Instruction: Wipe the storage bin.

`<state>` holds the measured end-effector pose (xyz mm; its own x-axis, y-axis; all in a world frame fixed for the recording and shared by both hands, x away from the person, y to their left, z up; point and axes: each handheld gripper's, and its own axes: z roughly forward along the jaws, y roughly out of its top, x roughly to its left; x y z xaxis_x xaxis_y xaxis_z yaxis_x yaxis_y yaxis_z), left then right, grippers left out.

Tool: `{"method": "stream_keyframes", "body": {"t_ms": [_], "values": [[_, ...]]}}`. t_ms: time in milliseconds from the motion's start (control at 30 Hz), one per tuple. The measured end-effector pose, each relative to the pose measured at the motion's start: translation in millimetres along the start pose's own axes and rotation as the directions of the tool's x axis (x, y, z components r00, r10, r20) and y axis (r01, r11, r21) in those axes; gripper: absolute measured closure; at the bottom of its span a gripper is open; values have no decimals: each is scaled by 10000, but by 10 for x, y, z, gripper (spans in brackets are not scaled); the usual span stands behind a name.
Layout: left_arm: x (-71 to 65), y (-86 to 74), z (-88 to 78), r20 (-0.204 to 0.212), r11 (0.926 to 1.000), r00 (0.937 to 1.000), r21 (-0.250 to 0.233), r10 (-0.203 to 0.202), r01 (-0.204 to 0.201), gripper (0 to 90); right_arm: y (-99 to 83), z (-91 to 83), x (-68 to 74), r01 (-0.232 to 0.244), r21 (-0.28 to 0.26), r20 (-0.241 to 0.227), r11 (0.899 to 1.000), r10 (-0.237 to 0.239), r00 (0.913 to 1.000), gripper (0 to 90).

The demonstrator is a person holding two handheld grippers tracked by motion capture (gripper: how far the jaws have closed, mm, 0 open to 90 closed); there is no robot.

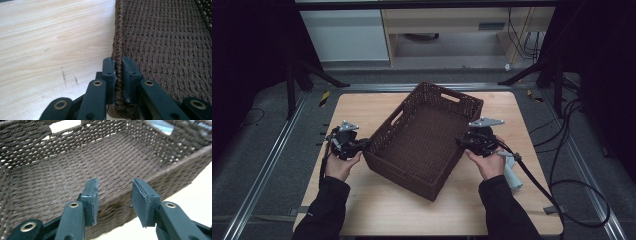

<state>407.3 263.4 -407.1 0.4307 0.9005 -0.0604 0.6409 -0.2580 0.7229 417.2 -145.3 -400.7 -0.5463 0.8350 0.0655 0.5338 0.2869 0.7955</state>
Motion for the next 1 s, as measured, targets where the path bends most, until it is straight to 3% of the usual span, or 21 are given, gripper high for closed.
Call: {"method": "stream_keyframes", "body": {"t_ms": [100,300,500,700,833,1000], "values": [[40,26,39,-17,10000,10000,-23,-54,54,795,42,26,-81,-263,-237,246,9994,268,9993,556],[81,66,83,-80,10000,10000,-70,-58,57,778,41,115,-134,-259,3,521,9997,259,9983,562],[46,75,64,-449,9999,9990,-128,86,-92,746,18,103,-127,-287,-71,496,9996,290,9983,586],[56,59,-58,-401,9995,9992,-322,-45,32,675,-40,38,-81,-408,-138,370,9991,413,9985,584],[88,49,-25,-625,9998,9979,-128,-161,154,746,-61,-14,-26,-251,-74,385,9997,253,9989,580],[129,89,19,-674,9998,9976,-128,-147,138,752,-50,-32,-34,-300,-181,269,9994,305,9992,558]]}}
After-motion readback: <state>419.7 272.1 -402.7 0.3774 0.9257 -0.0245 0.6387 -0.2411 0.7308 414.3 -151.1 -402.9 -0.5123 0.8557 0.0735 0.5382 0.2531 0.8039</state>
